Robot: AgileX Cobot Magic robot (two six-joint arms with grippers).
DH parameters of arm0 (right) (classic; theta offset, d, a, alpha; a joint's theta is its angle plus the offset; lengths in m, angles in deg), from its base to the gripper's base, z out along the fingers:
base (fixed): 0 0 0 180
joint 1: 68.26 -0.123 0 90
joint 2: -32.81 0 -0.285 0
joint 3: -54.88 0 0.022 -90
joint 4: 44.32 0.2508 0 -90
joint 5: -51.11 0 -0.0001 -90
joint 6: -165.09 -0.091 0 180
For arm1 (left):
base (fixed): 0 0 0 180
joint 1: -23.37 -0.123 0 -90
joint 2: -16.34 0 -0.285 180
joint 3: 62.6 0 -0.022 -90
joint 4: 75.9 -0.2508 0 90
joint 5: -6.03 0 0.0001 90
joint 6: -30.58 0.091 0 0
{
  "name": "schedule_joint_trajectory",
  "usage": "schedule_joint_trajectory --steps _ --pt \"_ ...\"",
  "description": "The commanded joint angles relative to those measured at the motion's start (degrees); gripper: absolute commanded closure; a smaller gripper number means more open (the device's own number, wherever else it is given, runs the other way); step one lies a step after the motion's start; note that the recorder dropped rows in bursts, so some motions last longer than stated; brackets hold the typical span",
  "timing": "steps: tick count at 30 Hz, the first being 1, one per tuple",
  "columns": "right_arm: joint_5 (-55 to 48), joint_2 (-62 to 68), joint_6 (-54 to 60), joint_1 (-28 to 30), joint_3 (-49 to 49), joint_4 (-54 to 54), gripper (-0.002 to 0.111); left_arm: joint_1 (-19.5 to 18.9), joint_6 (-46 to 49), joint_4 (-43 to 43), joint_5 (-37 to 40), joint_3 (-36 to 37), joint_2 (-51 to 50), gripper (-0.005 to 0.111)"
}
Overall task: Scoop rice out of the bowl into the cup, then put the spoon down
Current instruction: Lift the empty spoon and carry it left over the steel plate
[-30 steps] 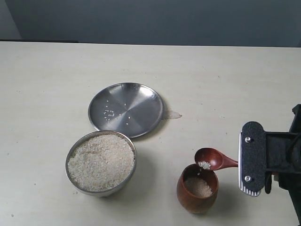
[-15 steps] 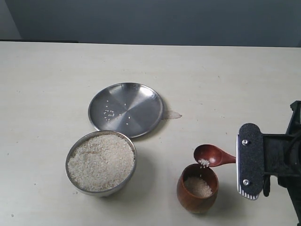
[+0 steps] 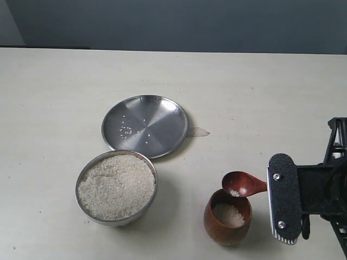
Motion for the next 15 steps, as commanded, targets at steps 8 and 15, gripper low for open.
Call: schedule_joint_trajectory --steps 8,15 --pt "-1.2 0.1 -2.1 -3.5 0.3 -2.7 0.109 -0.1 0.0 -0.2 -0.4 -0.3 -0.1 0.106" --pt "-2.3 0.1 -2.2 -3.7 0.3 -4.2 0.109 -0.1 0.0 -0.2 -0.4 -0.3 -0.1 0.106"
